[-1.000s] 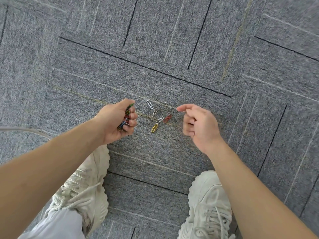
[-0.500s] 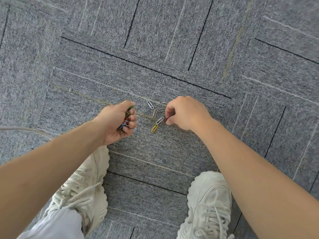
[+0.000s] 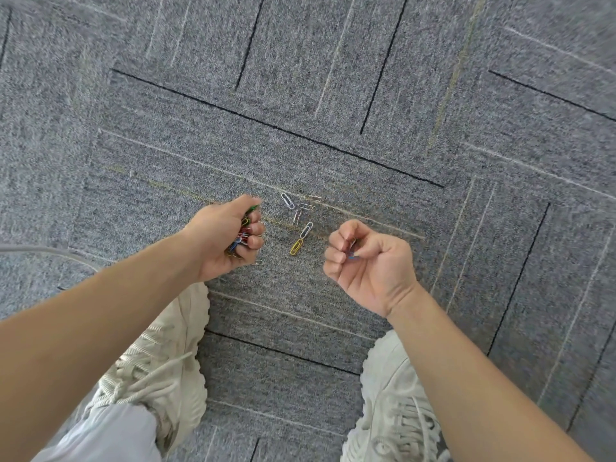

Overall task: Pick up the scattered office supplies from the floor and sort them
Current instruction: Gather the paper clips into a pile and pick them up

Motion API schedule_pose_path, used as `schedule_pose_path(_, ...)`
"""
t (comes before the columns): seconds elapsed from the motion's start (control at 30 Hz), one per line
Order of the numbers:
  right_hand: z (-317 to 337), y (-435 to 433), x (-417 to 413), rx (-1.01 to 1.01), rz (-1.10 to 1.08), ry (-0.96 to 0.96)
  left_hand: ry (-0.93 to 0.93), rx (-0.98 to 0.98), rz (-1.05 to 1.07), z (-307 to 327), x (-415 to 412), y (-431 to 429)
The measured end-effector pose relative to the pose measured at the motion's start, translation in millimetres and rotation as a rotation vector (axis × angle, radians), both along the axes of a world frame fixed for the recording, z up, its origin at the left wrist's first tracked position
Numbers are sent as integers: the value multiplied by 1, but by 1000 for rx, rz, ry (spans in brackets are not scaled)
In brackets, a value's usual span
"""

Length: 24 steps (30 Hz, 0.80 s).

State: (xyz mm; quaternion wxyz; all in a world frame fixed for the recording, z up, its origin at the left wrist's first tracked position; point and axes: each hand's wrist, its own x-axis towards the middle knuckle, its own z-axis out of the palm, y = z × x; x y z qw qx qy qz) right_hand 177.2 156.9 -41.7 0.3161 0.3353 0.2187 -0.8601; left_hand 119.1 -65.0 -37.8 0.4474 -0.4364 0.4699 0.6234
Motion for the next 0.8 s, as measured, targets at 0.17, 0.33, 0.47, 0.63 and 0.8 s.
schedule_pose_path(0.17,-4,-1,-22,1135,563,343,-5,-6,3,0,-1,0)
schedule_pose_path(0.33,-11,-19,-45,1588,974,751,-4,-24,-10,2,-2,3)
schedule_pose_path(0.47,-10,-27,-65,1612,1074,696,1,-24,-15,3,-2,3)
schedule_pose_path(0.63,-8,-34,-88,1508,1233,520,-2,-17,-18,3,-1,5)
schedule_pose_path(0.8,-7,-33,-83,1410,1180,611,-5,-12,-1,5,-3,5)
